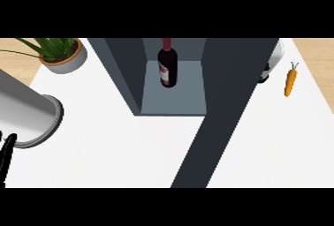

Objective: Pick up the wine, place it into the cabinet and close the cabinet

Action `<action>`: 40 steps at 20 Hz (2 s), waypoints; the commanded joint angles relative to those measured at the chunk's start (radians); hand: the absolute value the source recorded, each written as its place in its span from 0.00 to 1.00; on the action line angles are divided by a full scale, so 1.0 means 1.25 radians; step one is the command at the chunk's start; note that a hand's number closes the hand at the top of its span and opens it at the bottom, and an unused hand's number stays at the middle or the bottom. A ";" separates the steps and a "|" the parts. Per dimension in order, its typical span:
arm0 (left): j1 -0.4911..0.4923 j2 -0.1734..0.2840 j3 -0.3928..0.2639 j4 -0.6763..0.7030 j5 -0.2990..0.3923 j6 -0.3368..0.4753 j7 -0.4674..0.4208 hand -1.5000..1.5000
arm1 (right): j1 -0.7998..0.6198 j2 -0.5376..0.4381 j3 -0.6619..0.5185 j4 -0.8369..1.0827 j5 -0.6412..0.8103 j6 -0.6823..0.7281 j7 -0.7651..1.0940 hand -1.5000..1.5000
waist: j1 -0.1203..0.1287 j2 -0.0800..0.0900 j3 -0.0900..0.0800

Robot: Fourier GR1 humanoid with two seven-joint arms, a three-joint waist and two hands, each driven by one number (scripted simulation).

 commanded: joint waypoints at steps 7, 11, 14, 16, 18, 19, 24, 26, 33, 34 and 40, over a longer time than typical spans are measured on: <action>0.014 0.033 0.091 0.034 0.076 -0.117 0.037 0.00 | -0.200 0.036 0.202 0.063 0.141 -0.193 -0.013 1.00 | 0.012 0.001 -0.001; -0.035 0.029 0.101 0.026 0.088 -0.094 0.084 0.00 | -0.301 0.034 0.190 0.105 0.153 -0.281 -0.002 1.00 | 0.007 0.005 0.000; -0.024 0.017 0.087 -0.012 0.080 -0.092 0.087 0.00 | -0.382 0.032 0.157 0.147 0.143 -0.307 0.016 1.00 | 0.018 0.005 0.000; -0.027 -0.015 0.058 0.026 0.052 -0.097 0.069 0.00 | -0.425 0.031 0.147 0.169 0.122 -0.325 0.029 1.00 | 0.017 0.007 -0.001; -0.074 -0.002 0.083 0.030 0.081 -0.093 0.099 0.00 | -0.467 0.031 0.151 0.194 0.092 -0.364 0.027 1.00 | 0.019 0.008 -0.001; -0.046 -0.018 0.057 0.017 0.061 -0.091 0.085 0.00 | -0.494 0.031 0.088 0.222 0.043 -0.354 0.023 1.00 | 0.033 0.012 -0.001; -0.074 -0.033 0.046 0.027 0.047 -0.088 0.095 0.00 | -0.622 0.031 -0.001 0.295 -0.056 -0.381 0.008 1.00 | 0.035 0.014 -0.001; -0.081 -0.044 0.049 0.038 0.060 -0.091 0.099 0.00 | -0.708 0.033 -0.016 0.370 -0.088 -0.426 -0.009 1.00 | 0.041 0.014 -0.001; -0.069 -0.036 0.083 -0.017 0.054 -0.063 0.145 0.00 | -0.934 0.036 -0.122 0.631 -0.201 -0.443 -0.099 1.00 | 0.037 0.011 0.001; -0.065 -0.047 0.104 0.032 0.058 -0.089 0.128 0.00 | -0.968 0.037 -0.144 0.617 -0.168 -0.444 -0.060 1.00 | 0.023 0.008 0.001; -0.103 -0.074 0.084 0.016 0.016 -0.045 0.143 0.00 | -1.041 0.027 -0.246 0.815 -0.129 -0.327 -0.150 1.00 | 0.014 0.010 0.001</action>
